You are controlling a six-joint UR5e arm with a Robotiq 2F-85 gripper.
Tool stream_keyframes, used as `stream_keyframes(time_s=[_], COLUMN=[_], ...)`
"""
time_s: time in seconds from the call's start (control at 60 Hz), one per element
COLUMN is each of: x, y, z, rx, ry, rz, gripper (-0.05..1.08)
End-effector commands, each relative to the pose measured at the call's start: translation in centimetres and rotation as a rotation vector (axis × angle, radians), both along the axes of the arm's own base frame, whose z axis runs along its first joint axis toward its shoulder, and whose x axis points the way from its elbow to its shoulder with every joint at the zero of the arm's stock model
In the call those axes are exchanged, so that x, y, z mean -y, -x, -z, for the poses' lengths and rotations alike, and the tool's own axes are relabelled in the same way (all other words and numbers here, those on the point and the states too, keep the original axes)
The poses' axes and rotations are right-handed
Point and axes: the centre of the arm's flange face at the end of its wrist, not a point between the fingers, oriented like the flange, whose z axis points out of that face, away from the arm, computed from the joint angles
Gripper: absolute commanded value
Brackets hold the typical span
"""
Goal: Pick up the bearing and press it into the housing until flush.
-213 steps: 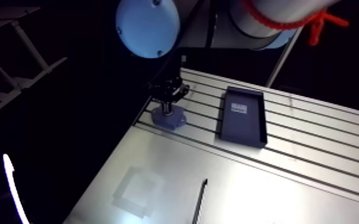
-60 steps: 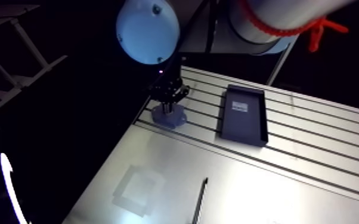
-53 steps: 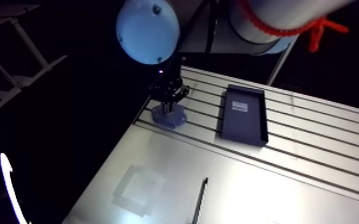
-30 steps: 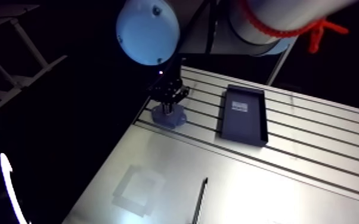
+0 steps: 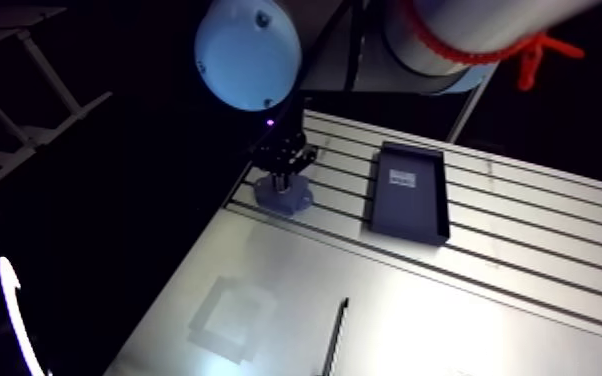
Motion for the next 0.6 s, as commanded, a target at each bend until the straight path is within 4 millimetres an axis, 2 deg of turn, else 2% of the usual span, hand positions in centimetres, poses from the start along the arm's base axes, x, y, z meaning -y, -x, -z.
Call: stream_keyframes(time_s=[0.017,0.6], x=[0.0,0.0], y=[0.0,0.3], z=[-0.1,-1.9], rx=[0.000,-0.028], ry=[0.001,0.011], rz=[0.000,0.000], gripper=[1.08,1.08])
